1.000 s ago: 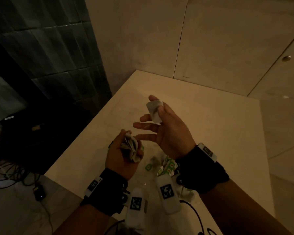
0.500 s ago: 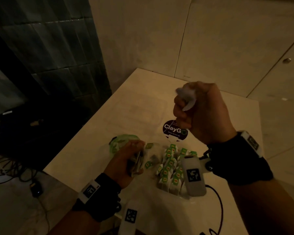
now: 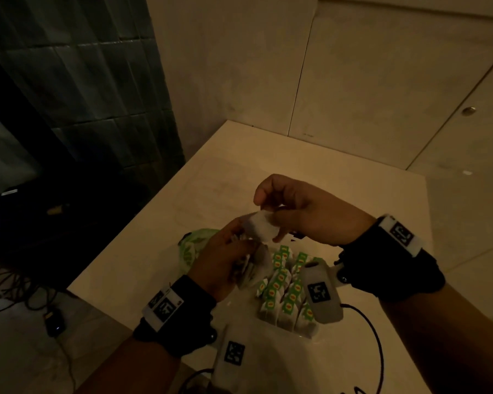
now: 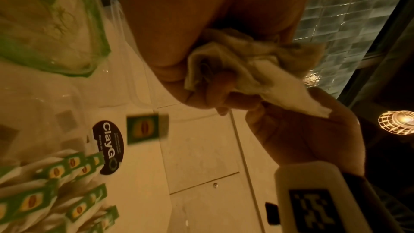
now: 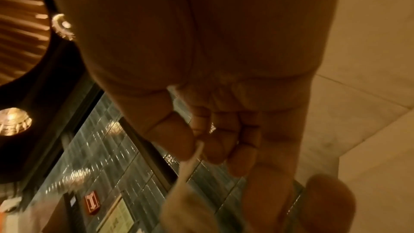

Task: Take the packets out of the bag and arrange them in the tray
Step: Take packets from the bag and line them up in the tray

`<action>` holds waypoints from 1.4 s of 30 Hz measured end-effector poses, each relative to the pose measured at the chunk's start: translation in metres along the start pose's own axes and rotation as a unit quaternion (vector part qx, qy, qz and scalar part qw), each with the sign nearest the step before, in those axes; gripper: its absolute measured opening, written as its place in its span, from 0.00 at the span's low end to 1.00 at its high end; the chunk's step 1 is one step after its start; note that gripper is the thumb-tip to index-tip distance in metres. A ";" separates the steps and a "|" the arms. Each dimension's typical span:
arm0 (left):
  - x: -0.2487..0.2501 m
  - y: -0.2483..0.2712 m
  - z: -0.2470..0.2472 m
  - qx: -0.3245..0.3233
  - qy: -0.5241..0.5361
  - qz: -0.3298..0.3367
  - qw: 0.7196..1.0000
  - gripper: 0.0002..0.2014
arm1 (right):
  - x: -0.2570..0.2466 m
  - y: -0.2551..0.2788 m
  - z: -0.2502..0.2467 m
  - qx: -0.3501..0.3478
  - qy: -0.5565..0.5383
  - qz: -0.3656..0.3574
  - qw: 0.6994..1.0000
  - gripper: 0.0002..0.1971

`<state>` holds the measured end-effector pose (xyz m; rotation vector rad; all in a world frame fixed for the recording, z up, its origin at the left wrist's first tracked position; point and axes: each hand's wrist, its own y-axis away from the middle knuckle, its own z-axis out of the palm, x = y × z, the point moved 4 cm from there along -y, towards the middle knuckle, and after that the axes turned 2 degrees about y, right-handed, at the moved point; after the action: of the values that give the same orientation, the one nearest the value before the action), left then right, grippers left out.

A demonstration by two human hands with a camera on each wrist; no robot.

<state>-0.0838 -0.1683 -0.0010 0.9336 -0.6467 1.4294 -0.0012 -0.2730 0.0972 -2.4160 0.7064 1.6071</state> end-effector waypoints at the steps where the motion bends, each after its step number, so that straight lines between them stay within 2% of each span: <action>1: -0.002 0.000 0.003 -0.009 0.003 -0.008 1.000 0.22 | 0.001 -0.001 -0.001 0.005 0.022 -0.001 1.000 0.12; 2: -0.003 0.001 0.007 -0.020 -0.001 -0.012 1.000 0.23 | 0.002 -0.001 -0.002 0.007 0.036 -0.001 0.999 0.11; 4: -0.007 0.001 0.010 -0.015 -0.024 -0.010 1.000 0.17 | 0.001 -0.002 -0.002 0.005 0.046 0.002 0.999 0.08; 5: -0.008 0.000 0.009 0.006 -0.031 -0.005 1.000 0.12 | 0.001 -0.002 -0.002 0.008 0.043 0.000 0.999 0.07; 7: -0.010 -0.003 0.004 0.052 -0.025 -0.008 0.998 0.10 | 0.004 -0.001 -0.001 0.029 0.025 -0.002 0.999 0.05; 10: -0.009 -0.005 0.001 0.080 -0.031 -0.009 0.996 0.21 | 0.020 -0.003 0.000 0.072 -0.034 0.025 0.996 0.06; 12: -0.006 -0.005 -0.002 0.100 -0.054 -0.004 0.993 0.24 | 0.031 -0.004 0.004 0.096 -0.128 0.066 0.985 0.09; 14: -0.005 -0.006 -0.005 0.109 -0.084 0.007 0.990 0.20 | 0.036 -0.005 0.005 0.119 -0.210 0.099 0.965 0.11; 16: -0.004 -0.008 -0.006 0.101 -0.116 0.002 0.988 0.08 | 0.037 -0.005 0.003 0.119 -0.222 0.107 0.962 0.11; 17: -0.003 -0.008 -0.006 0.097 -0.133 -0.005 0.986 0.04 | 0.035 -0.004 0.002 0.102 -0.209 0.102 0.967 0.10; 19: -0.002 -0.009 -0.011 0.092 -0.172 -0.014 0.981 0.10 | 0.031 -0.004 -0.001 0.047 -0.164 0.086 0.982 0.09; 21: -0.001 -0.011 -0.016 0.091 -0.195 -0.017 0.977 0.12 | 0.028 -0.002 -0.003 -0.008 -0.097 0.064 0.993 0.08; 24: 0.004 -0.014 -0.022 0.111 -0.223 -0.015 0.968 0.08 | 0.029 -0.005 -0.008 -0.035 0.030 0.039 0.998 0.03; 25: 0.007 -0.015 -0.023 0.119 -0.228 -0.016 0.966 0.07 | 0.032 -0.007 -0.010 -0.031 0.063 0.038 0.997 0.03; 28: 0.013 -0.018 -0.026 0.131 -0.233 -0.020 0.963 0.07 | 0.037 -0.013 -0.011 -0.011 0.119 0.045 0.992 0.09; 32: 0.023 -0.021 -0.028 0.146 -0.235 -0.009 0.961 0.07 | 0.050 -0.018 -0.005 0.014 0.205 0.099 0.974 0.17; 34: 0.028 -0.020 -0.027 0.147 -0.239 0.001 0.960 0.06 | 0.060 -0.021 -0.003 0.019 0.249 0.135 0.959 0.15; 37: 0.031 -0.017 -0.024 0.123 -0.232 -0.004 0.965 0.05 | 0.072 -0.025 -0.004 0.046 0.284 0.159 0.945 0.07; 40: 0.025 -0.008 -0.022 0.091 -0.230 -0.025 0.969 0.06 | 0.078 -0.025 -0.013 0.102 0.250 0.164 0.949 0.04; 42: 0.018 -0.002 -0.022 0.078 -0.235 -0.036 0.968 0.08 | 0.079 -0.023 -0.016 0.149 0.137 0.156 0.967 0.05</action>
<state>-0.0841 -0.1404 0.0022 1.4280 -0.8461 1.2115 0.0477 -0.2821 0.0293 -2.4105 1.3289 1.1522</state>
